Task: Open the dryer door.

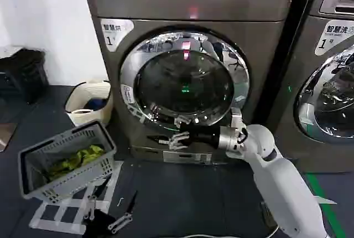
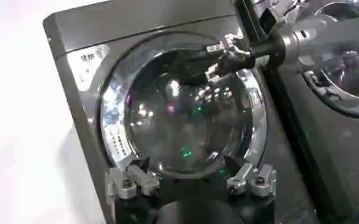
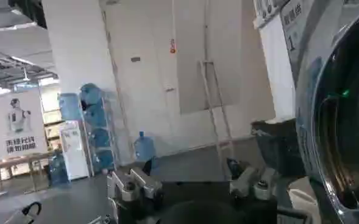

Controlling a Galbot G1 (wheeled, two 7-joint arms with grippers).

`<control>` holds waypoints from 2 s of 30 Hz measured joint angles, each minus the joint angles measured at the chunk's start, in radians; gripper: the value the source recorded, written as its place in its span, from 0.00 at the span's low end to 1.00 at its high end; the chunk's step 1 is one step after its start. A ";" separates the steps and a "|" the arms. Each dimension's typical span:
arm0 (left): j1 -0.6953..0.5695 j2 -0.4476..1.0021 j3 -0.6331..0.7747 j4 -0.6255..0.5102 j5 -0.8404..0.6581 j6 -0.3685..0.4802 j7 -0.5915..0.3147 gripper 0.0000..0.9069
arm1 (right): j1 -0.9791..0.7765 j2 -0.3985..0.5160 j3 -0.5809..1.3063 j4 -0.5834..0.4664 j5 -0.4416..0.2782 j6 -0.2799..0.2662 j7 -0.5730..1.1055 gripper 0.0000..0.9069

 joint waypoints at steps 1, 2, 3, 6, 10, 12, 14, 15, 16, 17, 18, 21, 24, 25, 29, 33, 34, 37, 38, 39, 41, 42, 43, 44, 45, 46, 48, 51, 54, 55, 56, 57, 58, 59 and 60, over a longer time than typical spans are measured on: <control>0.000 0.000 0.000 0.000 0.000 0.000 0.000 1.00 | -0.007 -0.004 0.004 0.000 -0.005 0.016 0.012 1.00; 0.000 0.000 0.000 0.000 0.000 0.000 0.000 1.00 | -0.017 -0.008 0.011 -0.002 -0.010 0.038 0.015 1.00; 0.000 0.000 0.000 0.000 0.000 0.000 0.000 1.00 | -0.027 -0.015 0.020 -0.004 -0.016 0.059 0.017 1.00; 0.000 0.001 -0.002 -0.002 -0.002 0.000 0.000 1.00 | -0.062 -0.033 0.046 -0.008 -0.026 0.104 0.021 1.00; 0.002 0.003 -0.003 -0.005 -0.003 0.000 0.000 1.00 | -0.100 -0.068 0.078 -0.033 -0.039 0.175 0.055 1.00; 0.003 0.005 -0.009 -0.006 -0.005 0.000 0.000 1.00 | -0.108 -0.082 0.081 -0.051 -0.048 0.213 0.079 1.00; 0.006 0.009 -0.015 -0.008 -0.008 0.000 0.000 1.00 | -0.114 -0.094 0.081 -0.070 -0.056 0.248 0.092 1.00; 0.007 0.010 -0.017 -0.009 -0.009 0.000 0.000 1.00 | -0.114 -0.097 0.081 -0.081 -0.057 0.266 0.099 1.00; 0.008 0.012 -0.018 -0.010 -0.009 0.001 0.000 1.00 | -0.114 -0.098 0.081 -0.091 -0.057 0.277 0.102 1.00; 0.009 0.012 -0.018 -0.013 -0.009 0.001 0.000 1.00 | -0.110 -0.098 0.078 -0.102 -0.056 0.286 0.105 1.00; 0.010 0.012 -0.018 -0.014 -0.009 0.001 0.000 1.00 | -0.104 -0.099 0.076 -0.114 -0.053 0.293 0.107 1.00; 0.012 0.012 -0.018 -0.019 -0.009 0.001 0.000 1.00 | -0.077 -0.108 0.056 -0.153 -0.034 0.313 0.108 1.00; 0.019 0.011 -0.019 -0.026 -0.009 0.001 0.000 1.00 | -0.038 -0.118 0.027 -0.200 -0.018 0.344 0.115 1.00; 0.021 0.010 -0.020 -0.029 -0.009 0.001 0.000 1.00 | -0.025 -0.119 0.017 -0.217 -0.012 0.349 0.119 1.00; 0.029 0.009 -0.021 -0.036 -0.007 0.001 0.001 1.00 | 0.027 -0.115 -0.024 -0.278 0.018 0.380 0.145 1.00; 0.032 0.006 -0.022 -0.040 -0.004 0.001 0.000 1.00 | 0.073 -0.108 -0.071 -0.329 0.023 0.386 0.159 1.00; 0.032 0.005 -0.022 -0.040 -0.004 0.001 0.001 1.00 | 0.086 -0.105 -0.085 -0.342 0.023 0.387 0.161 1.00; 0.033 0.004 -0.023 -0.041 -0.003 0.001 0.001 1.00 | 0.119 -0.094 -0.125 -0.379 0.025 0.387 0.164 1.00; 0.033 0.004 -0.023 -0.041 -0.003 0.001 0.000 1.00 | 0.129 -0.089 -0.134 -0.391 0.026 0.388 0.165 1.00; 0.033 0.004 -0.023 -0.041 -0.003 0.001 0.000 1.00 | 0.138 -0.085 -0.142 -0.401 0.026 0.388 0.165 1.00; 0.033 0.004 -0.023 -0.041 -0.003 0.001 0.000 1.00 | 0.153 -0.079 -0.158 -0.421 0.031 0.388 0.169 1.00; 0.033 0.003 -0.023 -0.041 -0.003 0.001 0.000 1.00 | 0.161 -0.076 -0.165 -0.430 0.033 0.387 0.169 1.00; 0.033 0.003 -0.023 -0.042 -0.003 0.001 0.000 1.00 | 0.169 -0.074 -0.172 -0.437 0.034 0.386 0.169 1.00; 0.033 0.002 -0.023 -0.043 -0.003 0.001 0.000 1.00 | 0.178 -0.072 -0.178 -0.443 0.035 0.386 0.169 1.00; 0.033 0.001 -0.023 -0.044 -0.003 0.001 0.000 1.00 | 0.188 -0.069 -0.185 -0.452 0.037 0.386 0.169 1.00; 0.033 0.001 -0.023 -0.044 -0.003 0.001 0.000 1.00 | 0.196 -0.065 -0.191 -0.459 0.037 0.386 0.169 1.00; 0.034 0.000 -0.023 -0.045 -0.003 0.001 0.000 1.00 | 0.208 -0.060 -0.199 -0.468 0.037 0.386 0.167 1.00; 0.033 -0.001 -0.023 -0.045 -0.003 0.001 0.000 1.00 | 0.229 -0.049 -0.214 -0.489 0.036 0.387 0.159 1.00; 0.033 -0.002 -0.023 -0.045 -0.002 0.001 0.000 1.00 | 0.248 -0.035 -0.229 -0.511 0.034 0.389 0.154 1.00; 0.033 -0.003 -0.023 -0.045 -0.002 0.001 0.000 1.00 | 0.254 -0.030 -0.235 -0.519 0.033 0.389 0.154 1.00; 0.033 -0.003 -0.023 -0.046 -0.002 0.001 0.000 1.00 | 0.260 -0.024 -0.239 -0.527 0.032 0.389 0.153 1.00; 0.033 -0.003 -0.022 -0.047 -0.002 0.001 0.000 1.00 | 0.264 -0.019 -0.243 -0.534 0.030 0.389 0.153 1.00; 0.033 -0.003 -0.023 -0.048 -0.002 0.001 0.000 1.00 | 0.267 -0.016 -0.246 -0.539 0.030 0.390 0.153 1.00; 0.033 -0.004 -0.022 -0.049 -0.002 0.001 0.000 1.00 | 0.268 -0.014 -0.248 -0.542 0.029 0.390 0.153 1.00; 0.034 -0.005 -0.022 -0.050 -0.002 0.001 0.000 1.00 | 0.268 -0.014 -0.250 -0.543 0.029 0.390 0.153 1.00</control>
